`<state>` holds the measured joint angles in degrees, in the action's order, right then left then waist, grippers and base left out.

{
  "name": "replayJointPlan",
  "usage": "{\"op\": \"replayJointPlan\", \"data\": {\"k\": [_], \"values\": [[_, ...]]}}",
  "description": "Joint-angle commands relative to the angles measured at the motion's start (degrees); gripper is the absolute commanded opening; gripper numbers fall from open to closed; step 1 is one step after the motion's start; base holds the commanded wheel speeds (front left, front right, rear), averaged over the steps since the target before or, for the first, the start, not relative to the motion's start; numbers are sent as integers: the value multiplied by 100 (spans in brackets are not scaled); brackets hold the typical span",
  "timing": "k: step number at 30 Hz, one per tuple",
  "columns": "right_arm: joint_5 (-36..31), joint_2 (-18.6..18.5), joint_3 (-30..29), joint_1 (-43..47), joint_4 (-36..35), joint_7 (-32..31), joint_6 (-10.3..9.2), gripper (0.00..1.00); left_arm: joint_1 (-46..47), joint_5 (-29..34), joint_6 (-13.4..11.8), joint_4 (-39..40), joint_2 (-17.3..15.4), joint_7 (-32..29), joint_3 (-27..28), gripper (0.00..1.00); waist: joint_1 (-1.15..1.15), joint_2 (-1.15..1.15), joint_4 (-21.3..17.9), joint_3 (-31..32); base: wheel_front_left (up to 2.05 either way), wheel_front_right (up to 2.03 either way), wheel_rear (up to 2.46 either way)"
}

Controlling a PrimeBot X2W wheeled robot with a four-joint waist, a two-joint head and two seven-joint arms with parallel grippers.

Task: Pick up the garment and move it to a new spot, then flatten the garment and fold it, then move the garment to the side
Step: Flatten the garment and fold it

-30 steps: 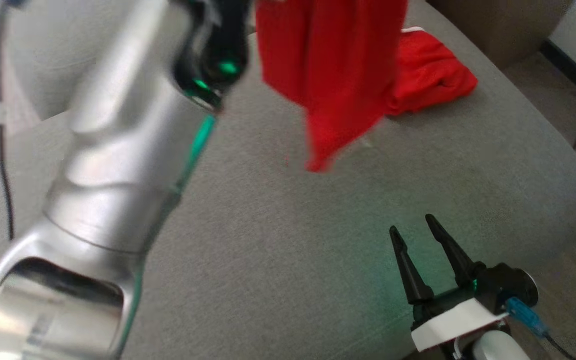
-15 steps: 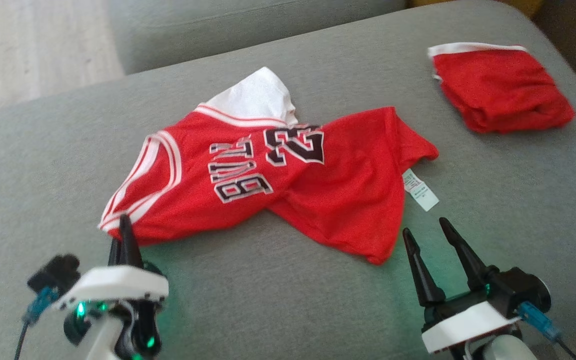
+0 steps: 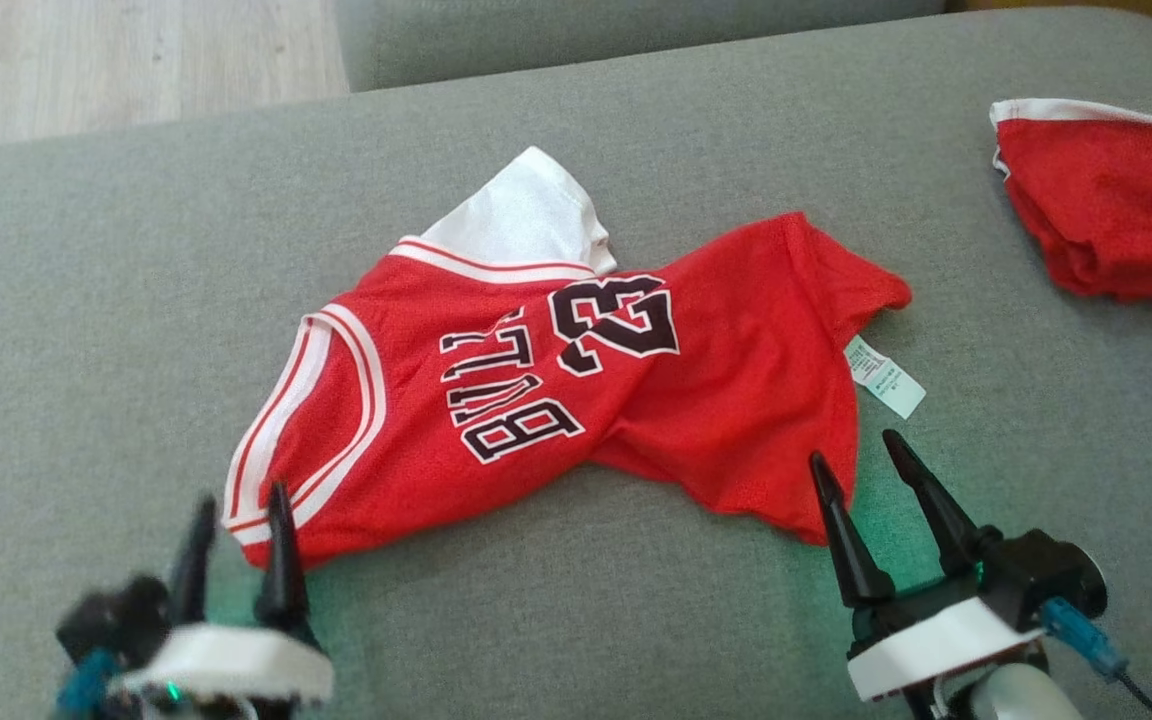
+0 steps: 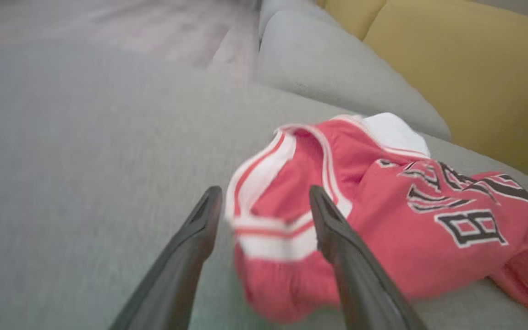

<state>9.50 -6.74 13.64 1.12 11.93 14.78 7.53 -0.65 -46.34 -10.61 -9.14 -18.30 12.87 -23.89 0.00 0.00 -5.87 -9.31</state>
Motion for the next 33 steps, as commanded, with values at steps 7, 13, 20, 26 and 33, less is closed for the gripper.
{"op": "replayJointPlan", "data": {"k": [7, 13, 20, 26, 33], "values": [[28, -210, 225, -444, -232, 22, -4, 100, 2612, 1402, 55, 1615, -1071, -1315, -373, 100, 0, 0, -256, -493, 0, 0, 0], [116, -240, 366, -815, -261, 22, -4, 100, 4837, 1696, 966, 810, -940, -2902, -1110, 100, 0, 0, -732, -1065, 0, 0, 0], [219, -123, 499, -1047, -239, 22, -4, 100, 6021, 1750, 1521, -912, -793, -3762, -1503, 100, 0, 0, -1257, -1480, 0, 0, 0], [296, -10, 572, -1144, -186, 22, -4, 100, 6419, 1865, 1709, -2217, -883, -4071, -1850, 100, 0, 0, -1618, -1719, 0, 0, 0], [335, 76, 546, -1193, -192, 22, -4, 100, 6616, 1922, 1750, -3095, -1020, -4158, -2000, 100, 0, 0, -1794, -1809, 0, 0, 0]]}}
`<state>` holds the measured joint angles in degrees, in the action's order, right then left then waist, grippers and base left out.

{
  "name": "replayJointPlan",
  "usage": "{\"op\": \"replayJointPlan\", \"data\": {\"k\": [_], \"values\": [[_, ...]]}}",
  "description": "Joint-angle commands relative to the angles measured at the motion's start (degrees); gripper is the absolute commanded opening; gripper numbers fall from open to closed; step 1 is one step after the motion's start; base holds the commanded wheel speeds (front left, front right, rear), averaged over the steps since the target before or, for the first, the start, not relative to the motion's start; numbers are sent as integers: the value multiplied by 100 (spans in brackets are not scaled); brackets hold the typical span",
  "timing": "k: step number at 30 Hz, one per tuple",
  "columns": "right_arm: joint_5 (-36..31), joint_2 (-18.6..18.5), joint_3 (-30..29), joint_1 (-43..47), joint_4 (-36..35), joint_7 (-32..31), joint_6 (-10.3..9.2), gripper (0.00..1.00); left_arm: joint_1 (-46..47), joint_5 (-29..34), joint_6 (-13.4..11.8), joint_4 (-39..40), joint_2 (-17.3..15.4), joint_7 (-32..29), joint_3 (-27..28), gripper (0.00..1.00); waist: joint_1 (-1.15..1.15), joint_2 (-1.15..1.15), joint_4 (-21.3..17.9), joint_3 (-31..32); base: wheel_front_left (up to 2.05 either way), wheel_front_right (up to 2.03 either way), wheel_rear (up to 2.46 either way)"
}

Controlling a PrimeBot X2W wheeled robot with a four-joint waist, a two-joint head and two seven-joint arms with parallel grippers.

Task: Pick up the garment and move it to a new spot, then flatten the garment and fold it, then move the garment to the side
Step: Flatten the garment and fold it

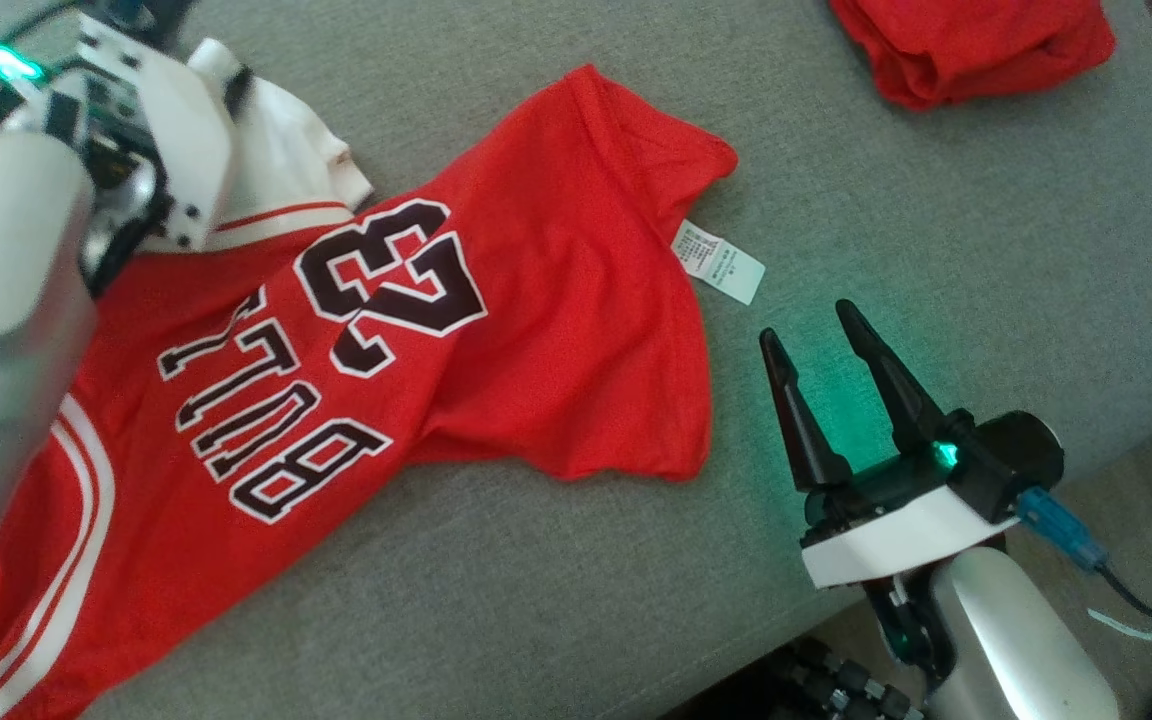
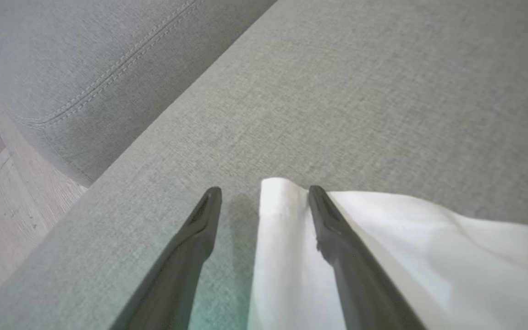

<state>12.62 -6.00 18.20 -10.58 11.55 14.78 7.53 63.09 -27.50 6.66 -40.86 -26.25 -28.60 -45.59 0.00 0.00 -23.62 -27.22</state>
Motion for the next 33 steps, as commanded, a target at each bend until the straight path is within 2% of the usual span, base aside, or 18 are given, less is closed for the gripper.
{"op": "replayJointPlan", "data": {"k": [1, 4, 5, 6, 7, 11, 19, 25, 28, 33], "values": [[23, 9, 85, -28, -152, 22, -4, 100, 244, -5, 26, -17, -214, -53, 176, 100, 0, 0, -28, -21, 0, 0, 0], [19, 27, 52, -27, -141, 22, -4, 100, 212, -211, 47, -185, -156, -312, 152, 97, 0, 0, -25, -7, 0, 0, 0], [14, 31, 37, -23, -138, 22, -4, 100, 210, -289, 54, -194, -137, -377, 151, 50, 0, 0, -14, -1, 0, 0, 0], [9, 35, 14, -17, -136, 22, -4, 100, 217, -353, 59, -182, -118, -424, 145, 29, 0, 0, 8, 8, 0, 0, 0], [5, 39, -6, -10, -140, 22, -4, 100, 233, -419, 63, -152, -101, -433, 150, 0, 0, 0, 37, 17, 0, 0, 0], [-23, 29, -5, -7, -150, 22, -4, 100, 370, -509, 72, 54, -44, -198, 149, 0, 0, 0, 185, 91, 0, 0, 0], [10, -162, -93, -29, -124, 22, -4, 100, 927, -386, 78, 710, 268, 966, 178, 0, 0, 0, 766, 487, 0, 0, 0], [551, -258, -84, -331, 181, 22, -4, 100, 1092, -490, 80, 1082, 395, 1122, 125, 0, 0, 0, 1158, 717, 0, 0, 0], [805, -409, 76, -783, 624, 22, -4, 100, 1081, -556, 81, 1248, 397, 1064, 37, 0, 0, 0, 1331, 769, 0, 0, 0], [1331, -539, 676, -1723, 2100, 21, -4, 100, 1017, -634, 81, 1429, 396, 1003, -74, 0, 0, 0, 1560, 758, 0, 0, 0]]}}
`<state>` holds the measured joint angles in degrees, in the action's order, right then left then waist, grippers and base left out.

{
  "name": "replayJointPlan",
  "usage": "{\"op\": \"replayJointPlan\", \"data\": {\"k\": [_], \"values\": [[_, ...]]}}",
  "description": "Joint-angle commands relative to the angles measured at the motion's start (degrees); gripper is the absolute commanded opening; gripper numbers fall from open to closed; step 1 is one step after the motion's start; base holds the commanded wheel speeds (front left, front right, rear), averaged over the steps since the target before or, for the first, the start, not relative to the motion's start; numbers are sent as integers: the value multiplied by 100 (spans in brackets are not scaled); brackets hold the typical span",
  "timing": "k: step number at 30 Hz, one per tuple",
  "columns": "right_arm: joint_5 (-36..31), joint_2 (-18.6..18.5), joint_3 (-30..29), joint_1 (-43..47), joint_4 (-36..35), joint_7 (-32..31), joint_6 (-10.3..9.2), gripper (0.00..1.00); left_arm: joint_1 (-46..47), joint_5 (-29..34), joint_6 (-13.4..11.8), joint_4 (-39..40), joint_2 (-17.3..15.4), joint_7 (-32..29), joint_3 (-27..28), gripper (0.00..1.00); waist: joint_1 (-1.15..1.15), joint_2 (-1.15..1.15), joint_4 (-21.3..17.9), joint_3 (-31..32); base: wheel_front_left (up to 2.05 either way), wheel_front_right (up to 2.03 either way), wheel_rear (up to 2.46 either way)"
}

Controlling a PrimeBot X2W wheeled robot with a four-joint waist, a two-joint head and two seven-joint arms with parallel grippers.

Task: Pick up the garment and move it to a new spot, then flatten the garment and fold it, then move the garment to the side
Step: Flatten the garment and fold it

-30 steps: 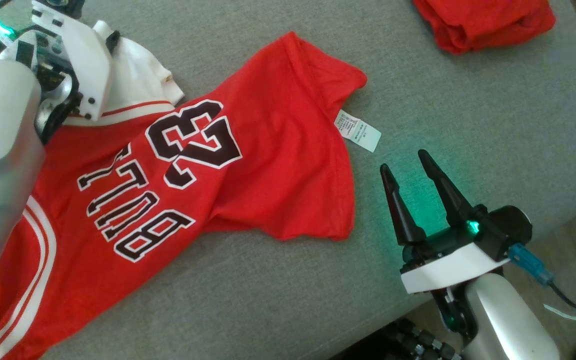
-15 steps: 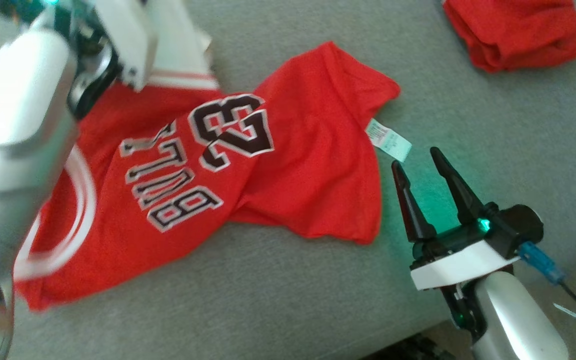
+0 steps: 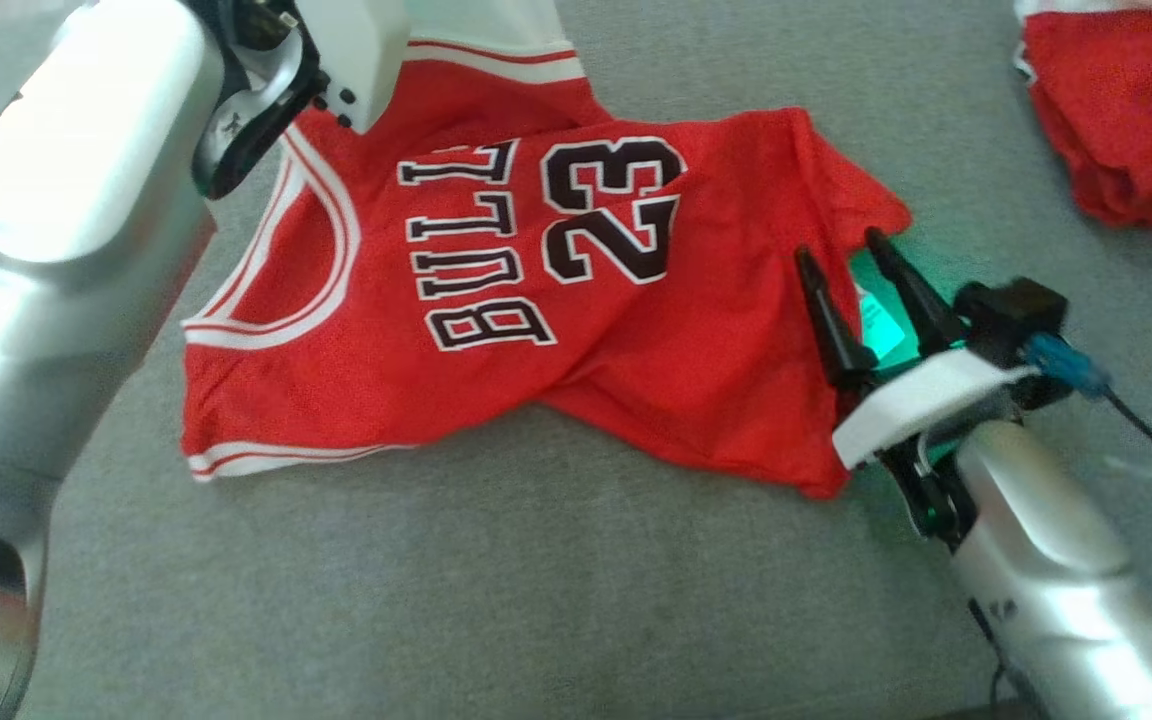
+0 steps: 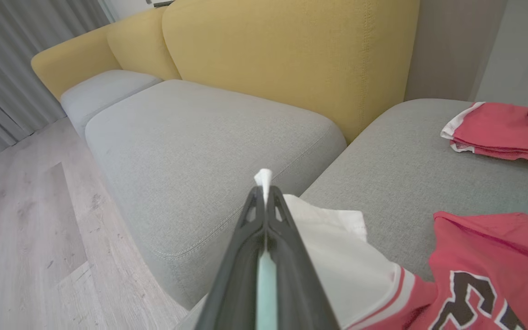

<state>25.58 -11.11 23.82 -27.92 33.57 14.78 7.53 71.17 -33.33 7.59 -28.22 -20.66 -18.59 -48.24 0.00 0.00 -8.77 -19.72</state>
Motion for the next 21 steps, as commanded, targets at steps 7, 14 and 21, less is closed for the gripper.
{"op": "replayJointPlan", "data": {"k": [7, 14, 21], "values": [[949, -97, 1084, -1092, 1271, -222, -4, 0, 210, -57, -46, 210, -102, 64, 144, 0, 0, 0, 332, -126, 0, 0, 0], [879, -640, 634, -1832, 744, 17, -4, 0, 281, 187, -305, 152, -196, 950, 335, 0, 0, 0, 317, 24, 0, 0, 0], [165, -1549, 81, -402, -1239, 20, -4, 0, -352, 44, -734, 957, -667, 1663, 755, 0, 0, 0, 221, 316, 0, 0, 0]]}}
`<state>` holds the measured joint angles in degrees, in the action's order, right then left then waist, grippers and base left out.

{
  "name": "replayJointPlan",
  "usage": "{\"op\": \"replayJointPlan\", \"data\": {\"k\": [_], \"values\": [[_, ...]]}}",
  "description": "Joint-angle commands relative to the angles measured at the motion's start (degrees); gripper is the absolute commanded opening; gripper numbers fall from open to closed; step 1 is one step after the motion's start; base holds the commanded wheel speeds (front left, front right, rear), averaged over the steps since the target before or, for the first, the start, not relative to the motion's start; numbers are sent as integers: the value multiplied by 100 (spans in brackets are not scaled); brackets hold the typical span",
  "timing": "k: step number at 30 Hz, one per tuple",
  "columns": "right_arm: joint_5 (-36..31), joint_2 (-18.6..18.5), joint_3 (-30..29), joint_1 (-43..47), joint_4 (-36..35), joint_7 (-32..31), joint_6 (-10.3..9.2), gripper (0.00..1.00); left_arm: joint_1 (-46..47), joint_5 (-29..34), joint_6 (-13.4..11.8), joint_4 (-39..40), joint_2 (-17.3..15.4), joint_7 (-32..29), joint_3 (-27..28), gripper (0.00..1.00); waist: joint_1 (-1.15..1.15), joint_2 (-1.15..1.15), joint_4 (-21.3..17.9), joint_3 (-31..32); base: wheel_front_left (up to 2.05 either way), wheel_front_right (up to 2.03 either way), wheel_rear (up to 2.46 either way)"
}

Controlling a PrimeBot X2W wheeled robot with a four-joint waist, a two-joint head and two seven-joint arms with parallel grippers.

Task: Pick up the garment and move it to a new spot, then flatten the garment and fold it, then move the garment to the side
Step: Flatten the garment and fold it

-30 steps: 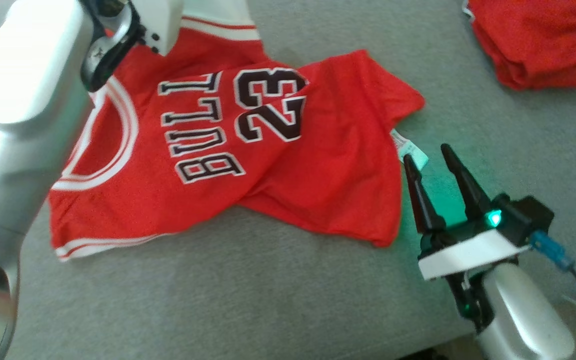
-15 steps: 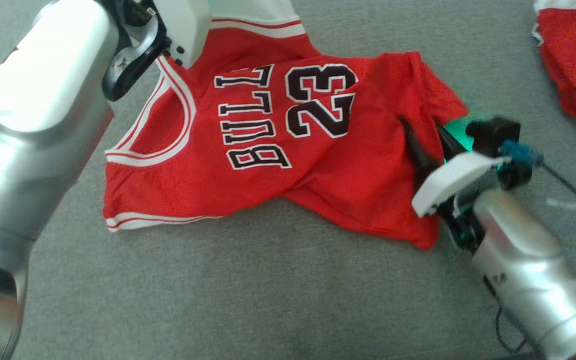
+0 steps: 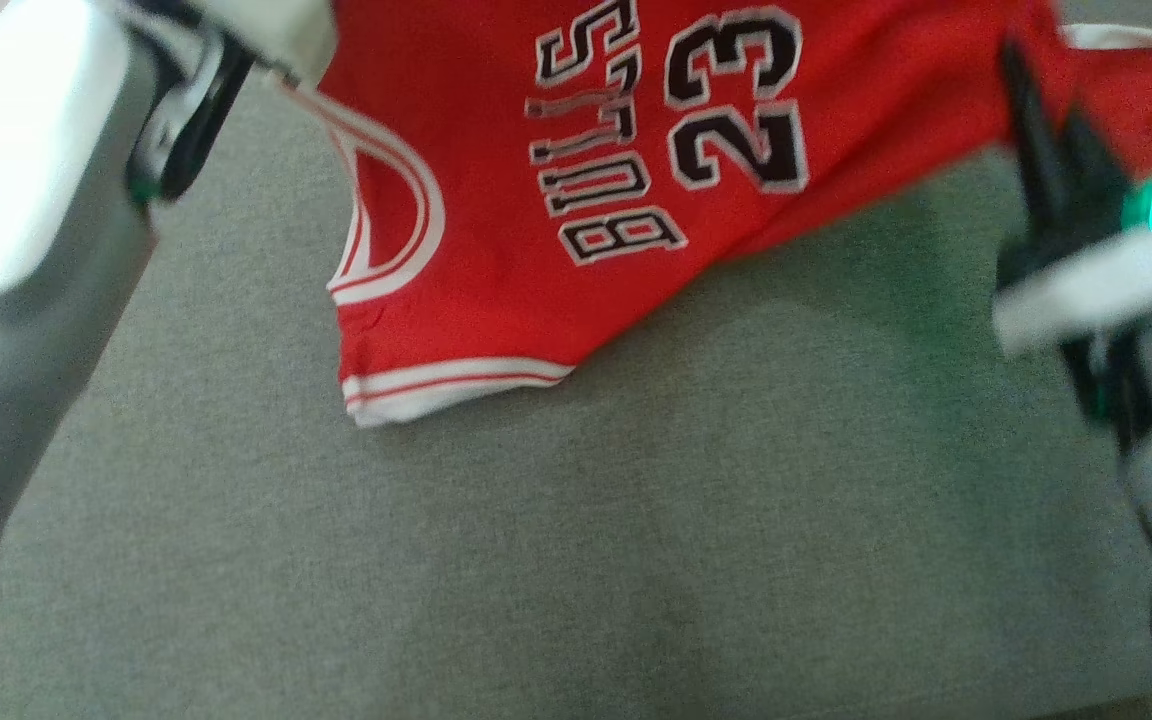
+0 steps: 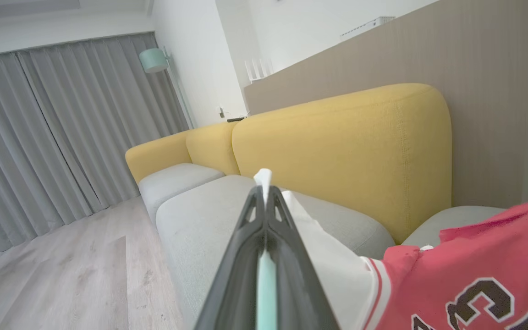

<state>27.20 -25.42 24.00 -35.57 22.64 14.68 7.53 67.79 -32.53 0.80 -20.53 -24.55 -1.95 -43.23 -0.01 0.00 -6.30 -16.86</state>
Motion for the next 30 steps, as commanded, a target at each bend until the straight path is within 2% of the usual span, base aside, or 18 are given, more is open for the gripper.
{"op": "replayJointPlan", "data": {"k": [1, 6, 10, 11, 12, 14, 16, 20, 25, 30], "values": [[5, -249, 107, 685, -298, 30, -4, 0, -251, -100, -156, 427, -401, -32, 298, 0, 1, 0, -29, 40, 0, 0, 0], [83, -766, 439, 2346, -703, 29, -4, 0, -1657, -324, -829, 1757, -1058, -248, 423, 0, 1, 0, 35, -15, 0, 0, 0], [365, -653, 364, 3283, -619, -41, -4, 0, -2629, -371, -1350, 2669, -1462, -246, 475, 0, 1, 0, 61, -99, 0, 0, 0], [378, -599, 322, 3423, -574, -79, -4, 26, -2817, -378, -1459, 2842, -1519, -231, 480, 0, 1, 0, 81, -119, 0, 0, 0], [389, -539, 284, 3522, -558, -107, -4, 98, -2976, -364, -1565, 2983, -1574, -202, 490, 0, 1, 0, 94, -131, 0, 0, 0], [499, -426, 108, 3643, -593, -127, -4, 100, -3249, -344, -1749, 3183, -1673, -167, 506, 0, 1, 0, 115, -130, 0, 0, 0], [544, -417, -16, 3681, -642, -155, -4, 100, -3360, -336, -1830, 3254, -1721, -149, 523, 0, 1, 0, 122, -120, 0, 0, 0], [644, -629, -665, 3731, -1020, -331, -4, 100, -3667, -365, -2009, 3479, -1864, -137, 559, 0, 1, 0, 193, -108, 0, 0, 0], [704, -930, -1309, 3339, -1530, -753, -4, 100, -3632, -315, -2019, 3641, -1830, -158, 502, 0, 1, 0, 352, -217, 0, 0, 0], [914, -1046, -1163, 2532, -1401, -1357, -4, 100, -3358, -204, -1918, 3657, -1623, -229, 339, 0, 1, 0, 556, -412, 0, 0, 0]]}}
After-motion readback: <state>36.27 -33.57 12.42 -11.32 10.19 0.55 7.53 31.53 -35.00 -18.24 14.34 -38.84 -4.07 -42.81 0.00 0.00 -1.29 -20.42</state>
